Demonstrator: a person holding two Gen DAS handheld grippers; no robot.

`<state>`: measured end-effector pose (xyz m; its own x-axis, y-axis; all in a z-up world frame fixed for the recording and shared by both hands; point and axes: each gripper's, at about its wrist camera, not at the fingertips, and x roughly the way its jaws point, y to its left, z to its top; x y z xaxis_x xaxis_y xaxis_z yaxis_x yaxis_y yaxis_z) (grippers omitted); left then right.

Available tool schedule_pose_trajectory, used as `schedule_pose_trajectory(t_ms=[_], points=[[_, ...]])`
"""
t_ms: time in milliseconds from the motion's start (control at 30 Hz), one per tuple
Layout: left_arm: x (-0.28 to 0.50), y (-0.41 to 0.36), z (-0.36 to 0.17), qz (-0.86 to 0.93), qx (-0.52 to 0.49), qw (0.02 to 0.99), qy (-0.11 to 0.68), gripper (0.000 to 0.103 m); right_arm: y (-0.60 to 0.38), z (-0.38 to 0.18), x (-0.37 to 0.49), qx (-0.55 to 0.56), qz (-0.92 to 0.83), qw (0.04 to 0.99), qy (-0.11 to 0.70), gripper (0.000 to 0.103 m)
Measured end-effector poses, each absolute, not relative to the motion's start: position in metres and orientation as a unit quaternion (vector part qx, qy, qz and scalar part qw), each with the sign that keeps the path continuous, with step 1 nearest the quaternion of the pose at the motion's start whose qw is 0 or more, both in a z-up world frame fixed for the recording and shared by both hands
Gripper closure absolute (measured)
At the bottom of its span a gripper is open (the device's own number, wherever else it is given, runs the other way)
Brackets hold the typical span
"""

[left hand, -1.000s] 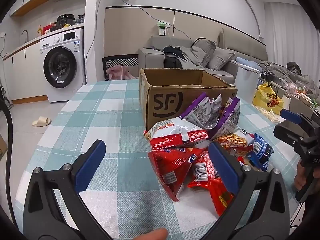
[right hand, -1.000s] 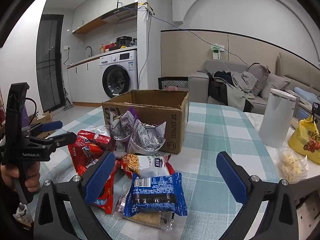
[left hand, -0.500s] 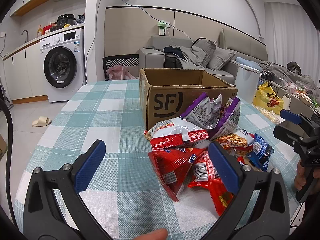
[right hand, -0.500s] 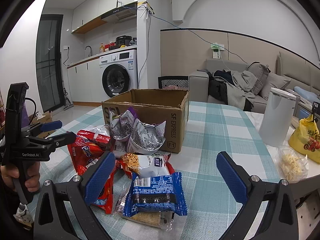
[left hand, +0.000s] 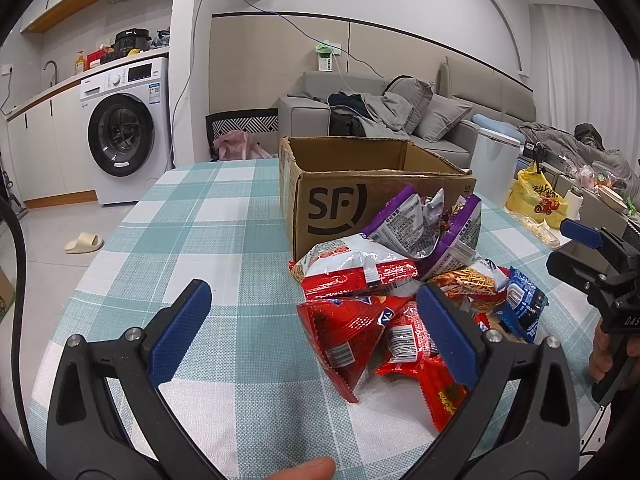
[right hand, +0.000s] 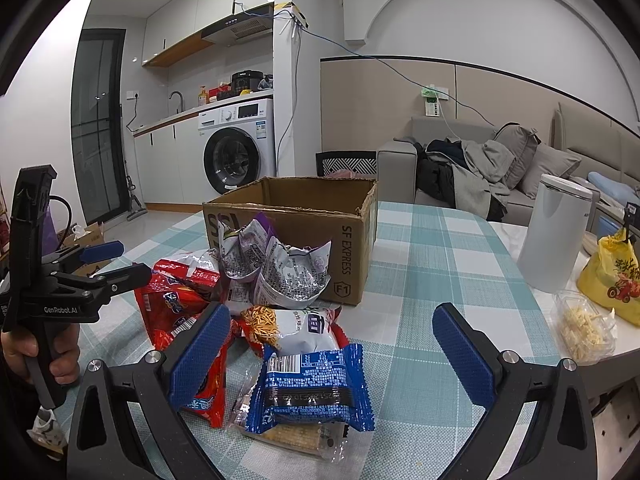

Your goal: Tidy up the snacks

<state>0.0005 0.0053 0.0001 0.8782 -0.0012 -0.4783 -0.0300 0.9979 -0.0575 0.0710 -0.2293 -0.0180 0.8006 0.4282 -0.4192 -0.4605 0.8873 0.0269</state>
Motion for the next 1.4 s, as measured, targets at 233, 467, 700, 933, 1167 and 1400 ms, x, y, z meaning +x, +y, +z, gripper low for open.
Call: schedule_pose_trajectory(t_ms=[233, 467, 700, 933, 1167, 1400], points=[[0.001, 0.006, -0.001, 0.008, -0.032, 0.969, 0.246, 0.001, -0.23, -0.0173, 0.0707, -0.038, 0.234, 0.948, 0.213, 0.0], [0.0012, 0.0063, -0.0017, 0.009, -0.032, 0.969, 0.246, 0.001, -0.2299, -0.0173, 0.0707, -0.038, 0.234, 0.948, 0.212, 0.0], [0.0012, 0.007, -0.0018, 0.009, -0.032, 0.969, 0.246, 0.001, -0.2299, -0.0173, 0.071, -0.038, 0.234, 0.948, 0.213, 0.0], [0.0012, 0.0064, -0.0018, 0.009, -0.032, 0.969, 0.246, 0.001, -0.2299, -0.0171, 0.071, -0.039, 0.234, 0.948, 0.213, 0.0], [0.002, 0.006, -0.0037, 0.012, -0.033, 0.968, 0.249, 0.001, -0.23, -0.0176, 0.0719, -0.04, 0.234, 0.947, 0.215, 0.0], [0.0031, 0.0075, -0.0052, 0.014, -0.036, 0.967, 0.251, 0.001, -0.2371, -0.0221, 0.0718, -0.034, 0.233, 0.948, 0.216, 0.0]])
